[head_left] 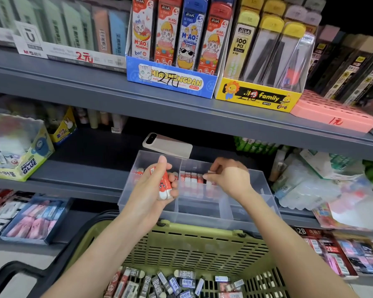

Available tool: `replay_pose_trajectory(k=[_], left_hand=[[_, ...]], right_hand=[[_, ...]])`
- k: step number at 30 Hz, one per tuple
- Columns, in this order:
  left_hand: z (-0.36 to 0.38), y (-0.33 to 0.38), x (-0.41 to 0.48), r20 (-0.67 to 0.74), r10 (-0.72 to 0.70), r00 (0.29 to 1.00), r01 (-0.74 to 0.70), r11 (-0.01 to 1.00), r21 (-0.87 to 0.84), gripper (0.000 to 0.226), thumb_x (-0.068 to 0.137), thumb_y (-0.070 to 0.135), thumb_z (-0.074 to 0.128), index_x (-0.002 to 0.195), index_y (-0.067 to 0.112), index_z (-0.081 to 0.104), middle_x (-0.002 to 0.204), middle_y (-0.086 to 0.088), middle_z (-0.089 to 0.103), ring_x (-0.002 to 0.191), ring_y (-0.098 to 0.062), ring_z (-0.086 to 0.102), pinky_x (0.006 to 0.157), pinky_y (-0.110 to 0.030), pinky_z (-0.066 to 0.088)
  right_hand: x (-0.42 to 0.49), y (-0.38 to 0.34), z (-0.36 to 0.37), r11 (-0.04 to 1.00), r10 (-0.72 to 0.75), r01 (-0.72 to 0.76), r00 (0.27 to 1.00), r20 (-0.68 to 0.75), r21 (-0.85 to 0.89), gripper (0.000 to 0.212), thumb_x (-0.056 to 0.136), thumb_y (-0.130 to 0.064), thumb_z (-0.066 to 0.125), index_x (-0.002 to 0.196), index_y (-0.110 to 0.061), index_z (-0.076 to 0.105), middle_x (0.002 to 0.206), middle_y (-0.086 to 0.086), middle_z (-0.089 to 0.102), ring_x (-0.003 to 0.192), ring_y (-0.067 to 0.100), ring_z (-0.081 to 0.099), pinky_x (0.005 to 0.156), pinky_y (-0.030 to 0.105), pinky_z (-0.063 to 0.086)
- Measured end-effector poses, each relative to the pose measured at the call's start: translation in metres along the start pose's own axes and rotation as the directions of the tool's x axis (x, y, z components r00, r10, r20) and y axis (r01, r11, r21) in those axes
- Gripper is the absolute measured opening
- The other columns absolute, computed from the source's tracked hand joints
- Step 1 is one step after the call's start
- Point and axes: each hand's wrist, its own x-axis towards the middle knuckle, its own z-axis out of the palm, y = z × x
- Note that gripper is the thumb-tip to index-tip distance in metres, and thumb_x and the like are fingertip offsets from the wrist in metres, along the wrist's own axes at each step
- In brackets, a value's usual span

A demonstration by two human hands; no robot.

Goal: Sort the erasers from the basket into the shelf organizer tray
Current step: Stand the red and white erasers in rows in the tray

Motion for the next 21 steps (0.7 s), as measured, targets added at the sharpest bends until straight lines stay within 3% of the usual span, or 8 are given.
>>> replay_pose_trajectory(k=[4, 8, 10, 14, 17, 19, 21], left_hand=[[-0.001, 0.001, 0.001, 0.008, -0.006, 1.0, 0.006, 1.0, -0.004, 0.044, 0.072, 0.046, 0.061, 0.097, 0.01, 0.057, 0.061, -0.002, 0.055, 0.06, -0.013, 0.052, 0.05, -0.022, 0.047], [-0.002, 0.002, 0.001, 0.007, -0.016, 1.0, 0.016, 1.0, -0.004, 0.043, 0.071, 0.045, 0.061, 0.097, 0.01, 0.057, 0.061, -0.002, 0.055, 0.059, -0.013, 0.052, 0.048, -0.022, 0.047], [-0.002, 0.002, 0.001, 0.002, -0.025, 1.0, 0.025, 1.0, 0.001, 0.043, 0.072, 0.045, 0.061, 0.097, 0.01, 0.057, 0.061, -0.002, 0.055, 0.058, -0.013, 0.052, 0.049, -0.022, 0.047], [-0.001, 0.002, 0.001, -0.008, -0.036, 0.999, 0.036, 0.999, 0.0, 0.043, 0.073, 0.045, 0.06, 0.097, 0.009, 0.056, 0.062, -0.002, 0.055, 0.059, -0.013, 0.051, 0.049, -0.022, 0.046], [0.001, 0.004, 0.0, -0.017, -0.062, 0.998, 0.061, 0.997, -0.036, 0.042, 0.076, 0.044, 0.059, 0.098, 0.008, 0.057, 0.063, -0.004, 0.055, 0.06, -0.015, 0.051, 0.048, -0.022, 0.046], [0.002, 0.005, -0.001, -0.004, -0.097, 0.995, 0.096, 0.989, -0.115, 0.035, 0.085, 0.039, 0.057, 0.099, 0.006, 0.057, 0.065, -0.006, 0.054, 0.06, -0.016, 0.052, 0.049, -0.023, 0.048], [0.002, 0.005, -0.001, 0.004, -0.116, 0.993, 0.115, 0.973, -0.198, 0.027, 0.094, 0.029, 0.052, 0.1, 0.003, 0.056, 0.068, -0.01, 0.058, 0.062, -0.02, 0.06, 0.052, -0.027, 0.053]], right_hand=[[0.004, 0.003, 0.004, 0.998, -0.053, 0.053, 0.999, 0.004, 0.034, 0.011, 0.082, -0.034, 0.067, 0.087, -0.026, 0.072, 0.087, -0.007, 0.072, 0.097, 0.019, 0.058, 0.071, 0.023, 0.042], [0.007, 0.005, 0.003, 0.97, -0.094, 0.091, 0.996, -0.002, -0.226, 0.018, 0.088, -0.031, 0.057, 0.097, -0.028, 0.073, 0.104, -0.009, 0.069, 0.116, 0.021, 0.045, 0.084, 0.025, 0.04], [0.01, 0.002, 0.004, 0.917, -0.106, 0.114, 0.994, 0.041, -0.382, 0.023, 0.09, -0.033, 0.052, 0.1, -0.028, 0.072, 0.109, -0.008, 0.066, 0.12, 0.022, 0.043, 0.082, 0.024, 0.037], [0.012, -0.005, 0.003, 0.881, -0.093, 0.126, 0.991, 0.094, -0.455, 0.018, 0.083, -0.035, 0.057, 0.094, -0.035, 0.072, 0.107, -0.008, 0.062, 0.117, 0.022, 0.045, 0.085, 0.027, 0.034], [0.005, -0.006, -0.001, 0.904, -0.091, 0.104, 0.995, 0.051, -0.414, 0.015, 0.082, -0.039, 0.059, 0.091, -0.039, 0.071, 0.104, -0.007, 0.062, 0.116, 0.022, 0.045, 0.092, 0.028, 0.032], [-0.006, -0.008, -0.004, 0.939, -0.102, 0.066, 0.991, -0.09, -0.337, 0.017, 0.084, -0.037, 0.056, 0.091, -0.035, 0.072, 0.099, -0.005, 0.065, 0.106, 0.022, 0.051, 0.089, 0.027, 0.033], [-0.021, -0.017, -0.009, 0.994, -0.107, 0.097, 0.972, -0.209, -0.058, 0.019, 0.086, -0.035, 0.058, 0.085, -0.026, 0.074, 0.088, -0.004, 0.07, 0.091, 0.02, 0.058, 0.081, 0.028, 0.04]])
